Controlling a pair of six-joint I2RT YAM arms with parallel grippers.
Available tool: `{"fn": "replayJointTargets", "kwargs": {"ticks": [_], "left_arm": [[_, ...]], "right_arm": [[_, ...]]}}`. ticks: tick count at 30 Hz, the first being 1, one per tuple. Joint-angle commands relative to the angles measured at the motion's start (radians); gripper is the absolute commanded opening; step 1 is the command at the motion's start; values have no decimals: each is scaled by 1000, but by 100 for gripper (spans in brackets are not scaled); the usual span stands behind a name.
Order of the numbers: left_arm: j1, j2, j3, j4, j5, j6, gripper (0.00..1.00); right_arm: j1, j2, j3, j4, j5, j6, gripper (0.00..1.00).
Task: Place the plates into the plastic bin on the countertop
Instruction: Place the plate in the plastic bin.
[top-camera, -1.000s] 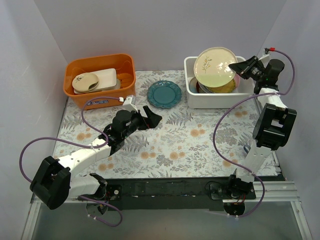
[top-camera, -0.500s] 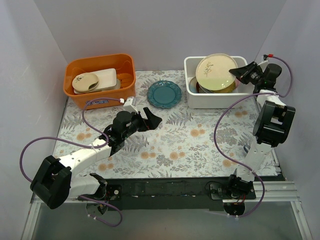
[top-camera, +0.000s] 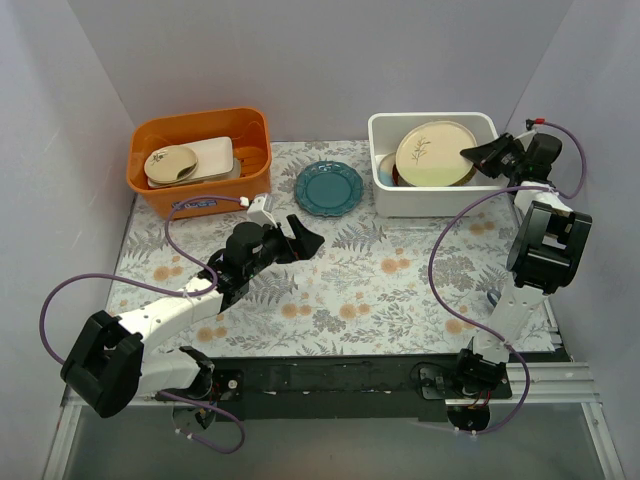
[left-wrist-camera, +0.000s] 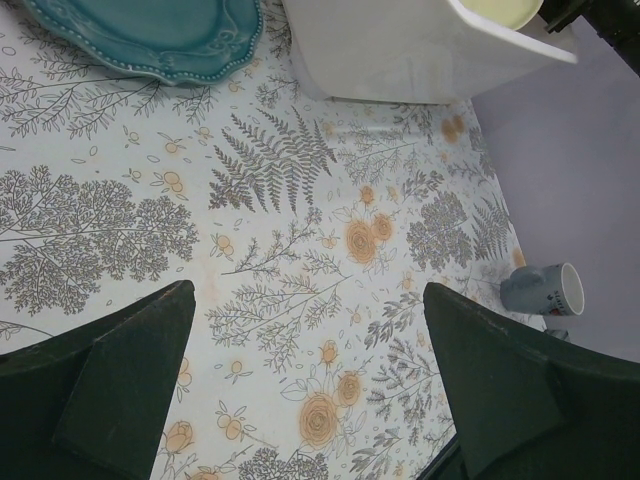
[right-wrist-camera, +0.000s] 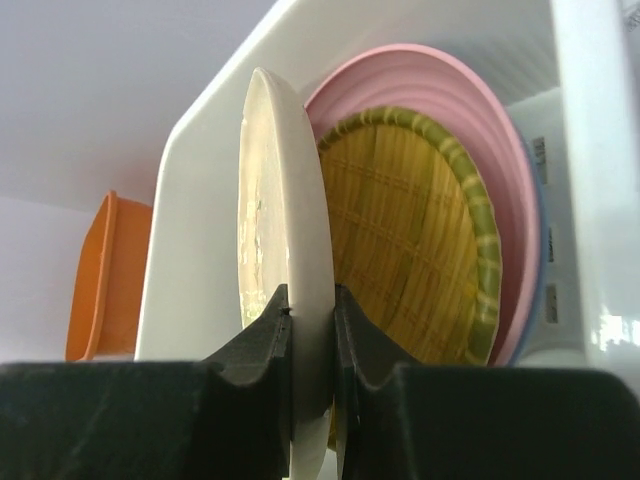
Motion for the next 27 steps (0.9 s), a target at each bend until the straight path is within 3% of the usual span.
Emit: {"fn": "replayJointTargets", "kwargs": {"ticks": [1,3,7,15,19,22,27], "left_arm": [[-4,2,-14,3,7,8,98],[-4,8,-12,4,11,9,98],[-4,9,-11,1,12,11,98],[-4,18,-8,1,15,9,98],[-4,44,8,-3,18,11,98],[-4,72,20,-14,12,3,98],[-4,136,60,-54,-24,-18,98]], "right_arm": [[-21,-6,27,2,20,-29,1],[-22,-6,24,-12,35,-37,6],[-22,-17,24,-58,70,-58,29],[-28,-92,-42,-46,156,-60,55],[-28,-176,-110,-28,219,-66,77],[-28,-228,-131,-23,264,-80,86],[-28,-300,-185,6,294,-84,91]]}}
